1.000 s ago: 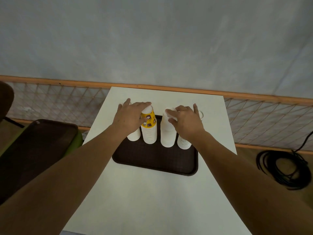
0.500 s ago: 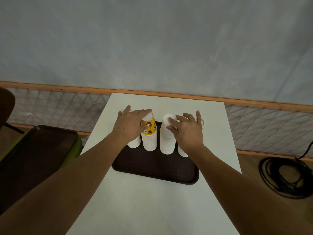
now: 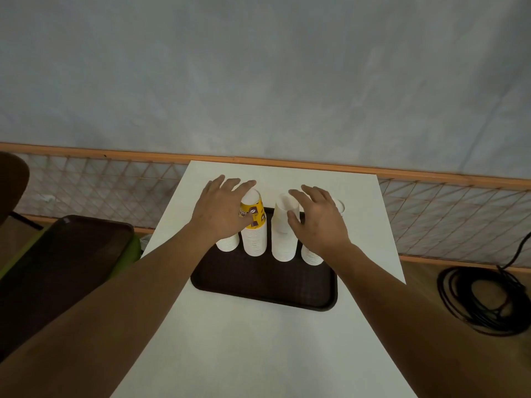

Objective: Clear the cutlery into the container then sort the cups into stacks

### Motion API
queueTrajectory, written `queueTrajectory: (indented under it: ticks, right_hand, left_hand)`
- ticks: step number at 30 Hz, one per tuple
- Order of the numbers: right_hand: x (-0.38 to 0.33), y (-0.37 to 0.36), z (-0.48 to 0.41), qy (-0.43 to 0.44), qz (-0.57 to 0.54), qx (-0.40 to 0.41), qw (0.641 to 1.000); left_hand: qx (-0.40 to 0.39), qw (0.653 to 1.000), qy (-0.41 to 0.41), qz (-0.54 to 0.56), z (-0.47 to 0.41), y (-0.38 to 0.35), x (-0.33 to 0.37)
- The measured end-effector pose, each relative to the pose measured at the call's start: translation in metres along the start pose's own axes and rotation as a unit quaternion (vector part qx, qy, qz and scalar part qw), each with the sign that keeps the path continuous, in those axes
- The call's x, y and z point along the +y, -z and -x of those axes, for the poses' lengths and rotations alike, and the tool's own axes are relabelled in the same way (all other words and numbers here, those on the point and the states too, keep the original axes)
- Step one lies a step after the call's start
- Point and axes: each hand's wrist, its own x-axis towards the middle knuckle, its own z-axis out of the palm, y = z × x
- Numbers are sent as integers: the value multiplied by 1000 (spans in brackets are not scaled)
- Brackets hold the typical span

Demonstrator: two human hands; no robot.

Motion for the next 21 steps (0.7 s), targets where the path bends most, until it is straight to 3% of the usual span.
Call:
queueTrajectory:
  ticks: [5, 10, 21]
  right_hand:
    - [-16, 21, 8, -51, 31, 37, 998]
    - [-47, 47, 29, -154, 67, -12, 986]
    - [-92, 91, 74, -198, 71, -108, 972]
  left_hand:
    - [20, 1000, -15, -3, 22, 19, -5]
    - [13, 999, -28, -13, 54, 47, -12]
    - [-42, 999, -5, -23, 97, 95, -8]
